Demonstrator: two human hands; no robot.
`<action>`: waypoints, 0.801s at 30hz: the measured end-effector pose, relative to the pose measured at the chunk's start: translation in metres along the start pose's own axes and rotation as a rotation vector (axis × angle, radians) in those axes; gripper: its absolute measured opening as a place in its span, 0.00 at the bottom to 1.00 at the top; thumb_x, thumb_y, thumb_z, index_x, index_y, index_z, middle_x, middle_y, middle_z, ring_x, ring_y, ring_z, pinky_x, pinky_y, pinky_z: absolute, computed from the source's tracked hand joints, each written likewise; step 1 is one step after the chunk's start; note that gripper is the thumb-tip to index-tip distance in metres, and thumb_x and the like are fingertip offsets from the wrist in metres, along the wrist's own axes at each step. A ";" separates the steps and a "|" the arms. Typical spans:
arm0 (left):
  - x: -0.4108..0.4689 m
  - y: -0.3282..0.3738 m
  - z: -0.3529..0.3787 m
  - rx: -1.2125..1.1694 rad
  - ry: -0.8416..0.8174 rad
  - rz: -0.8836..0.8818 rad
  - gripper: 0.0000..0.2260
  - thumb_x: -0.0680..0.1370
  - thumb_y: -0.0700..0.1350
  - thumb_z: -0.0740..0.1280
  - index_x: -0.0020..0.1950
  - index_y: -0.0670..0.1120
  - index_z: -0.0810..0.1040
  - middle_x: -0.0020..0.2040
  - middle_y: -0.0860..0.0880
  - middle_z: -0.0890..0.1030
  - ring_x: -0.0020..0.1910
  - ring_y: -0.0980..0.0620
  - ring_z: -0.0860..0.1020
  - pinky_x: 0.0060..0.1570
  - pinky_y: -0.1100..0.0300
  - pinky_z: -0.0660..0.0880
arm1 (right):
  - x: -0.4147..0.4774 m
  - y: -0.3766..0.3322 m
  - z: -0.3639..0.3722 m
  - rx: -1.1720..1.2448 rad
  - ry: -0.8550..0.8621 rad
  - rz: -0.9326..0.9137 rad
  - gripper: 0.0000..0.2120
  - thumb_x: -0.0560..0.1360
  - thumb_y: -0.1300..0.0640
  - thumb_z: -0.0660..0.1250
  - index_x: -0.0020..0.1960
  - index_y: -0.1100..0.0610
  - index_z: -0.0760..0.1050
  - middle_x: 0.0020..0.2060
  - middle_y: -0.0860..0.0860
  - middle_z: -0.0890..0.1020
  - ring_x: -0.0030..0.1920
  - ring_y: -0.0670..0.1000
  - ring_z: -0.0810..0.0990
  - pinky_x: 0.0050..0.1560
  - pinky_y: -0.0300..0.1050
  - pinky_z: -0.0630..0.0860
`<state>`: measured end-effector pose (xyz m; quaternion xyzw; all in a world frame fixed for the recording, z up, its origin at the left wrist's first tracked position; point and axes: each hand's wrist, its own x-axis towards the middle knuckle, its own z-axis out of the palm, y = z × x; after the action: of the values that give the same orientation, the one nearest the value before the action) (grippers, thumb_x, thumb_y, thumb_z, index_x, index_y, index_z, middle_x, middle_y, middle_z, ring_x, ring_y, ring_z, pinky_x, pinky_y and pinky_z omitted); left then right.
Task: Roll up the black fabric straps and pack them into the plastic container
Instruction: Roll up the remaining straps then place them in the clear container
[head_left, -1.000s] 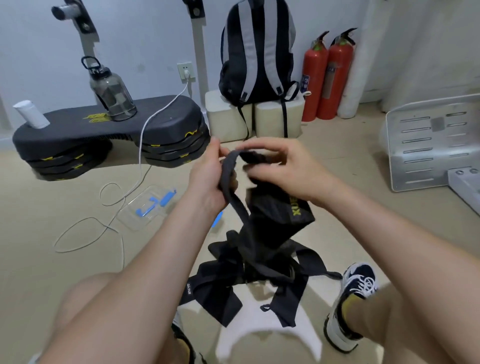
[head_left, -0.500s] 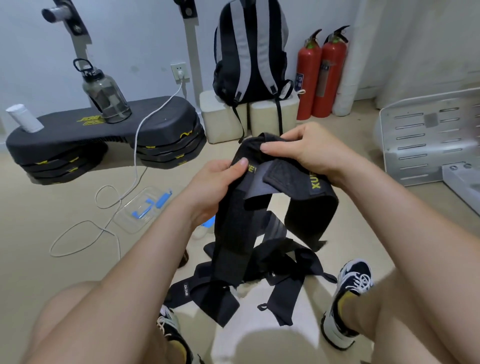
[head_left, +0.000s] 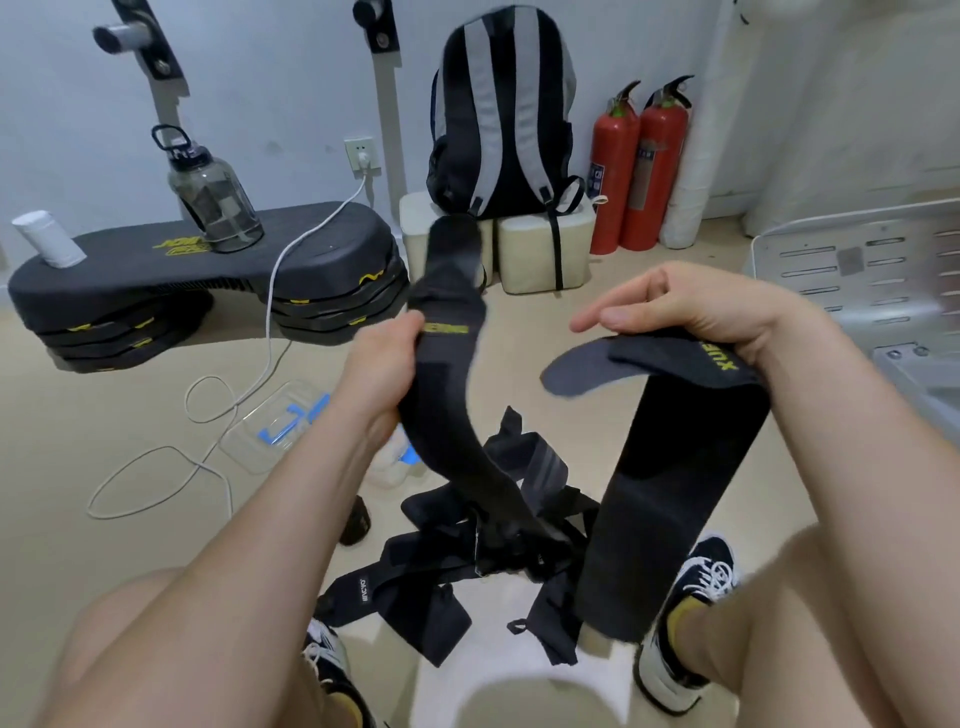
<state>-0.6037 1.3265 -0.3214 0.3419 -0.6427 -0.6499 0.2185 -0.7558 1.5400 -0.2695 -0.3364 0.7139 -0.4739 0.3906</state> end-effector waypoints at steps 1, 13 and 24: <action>0.003 -0.001 -0.004 -0.010 0.020 0.005 0.09 0.80 0.45 0.63 0.42 0.44 0.76 0.37 0.46 0.76 0.40 0.50 0.74 0.42 0.56 0.68 | -0.002 0.002 -0.002 0.035 0.042 -0.023 0.15 0.66 0.54 0.71 0.52 0.58 0.83 0.33 0.49 0.85 0.33 0.42 0.82 0.34 0.31 0.75; -0.018 -0.004 0.012 0.025 -0.275 0.169 0.31 0.81 0.31 0.60 0.70 0.67 0.63 0.46 0.39 0.83 0.42 0.49 0.81 0.47 0.54 0.80 | 0.009 0.012 0.012 0.096 0.211 -0.146 0.08 0.74 0.67 0.70 0.52 0.60 0.83 0.40 0.53 0.87 0.41 0.47 0.84 0.48 0.41 0.80; -0.005 0.002 0.010 -0.210 -0.197 0.072 0.25 0.82 0.33 0.59 0.72 0.57 0.68 0.48 0.54 0.86 0.46 0.51 0.83 0.44 0.53 0.80 | 0.003 0.011 0.014 -0.038 0.075 -0.146 0.04 0.72 0.62 0.72 0.46 0.60 0.83 0.40 0.54 0.86 0.43 0.50 0.85 0.43 0.37 0.78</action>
<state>-0.6079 1.3368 -0.3188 0.2285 -0.6013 -0.7358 0.2118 -0.7462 1.5352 -0.2845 -0.3770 0.7105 -0.4995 0.3217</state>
